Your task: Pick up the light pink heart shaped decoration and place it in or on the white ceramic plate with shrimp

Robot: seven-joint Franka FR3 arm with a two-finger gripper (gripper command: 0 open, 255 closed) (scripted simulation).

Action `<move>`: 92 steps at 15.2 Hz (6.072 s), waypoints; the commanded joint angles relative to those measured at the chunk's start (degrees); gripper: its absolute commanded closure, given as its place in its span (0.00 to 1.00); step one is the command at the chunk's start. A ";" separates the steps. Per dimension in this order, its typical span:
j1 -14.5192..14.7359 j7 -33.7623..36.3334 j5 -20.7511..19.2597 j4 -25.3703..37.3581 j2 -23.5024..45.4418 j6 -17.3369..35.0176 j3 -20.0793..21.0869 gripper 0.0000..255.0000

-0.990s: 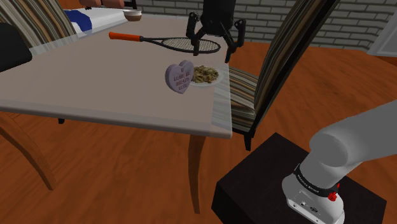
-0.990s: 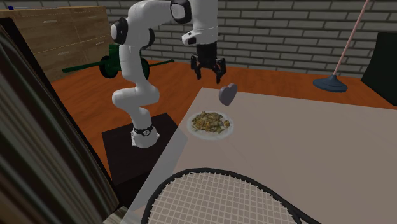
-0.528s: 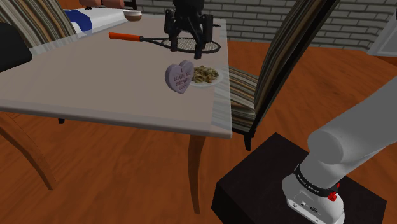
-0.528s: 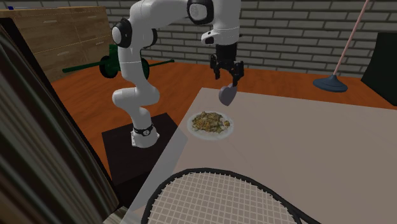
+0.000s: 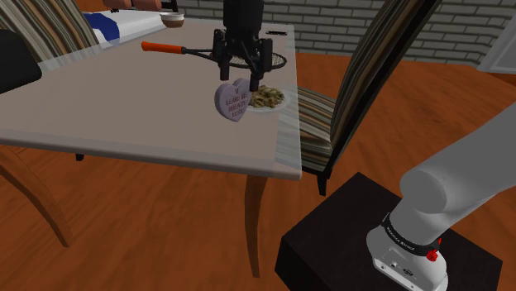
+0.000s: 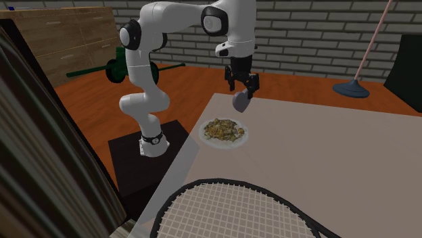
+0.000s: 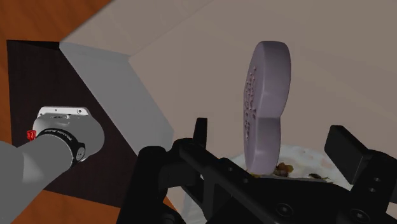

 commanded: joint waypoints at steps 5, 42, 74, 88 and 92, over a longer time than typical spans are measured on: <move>0.02 -0.05 0.08 -0.23 -0.12 0.14 -0.03 0.00; -2.01 2.45 -10.40 32.48 15.59 -21.13 1.45 1.00; -9.89 -12.69 -5.17 10.89 7.13 -7.86 -4.71 1.00; -9.21 -9.67 -8.51 23.74 12.81 -15.99 -3.35 0.00; -9.19 -9.67 -8.51 23.73 12.81 -15.99 -3.37 0.00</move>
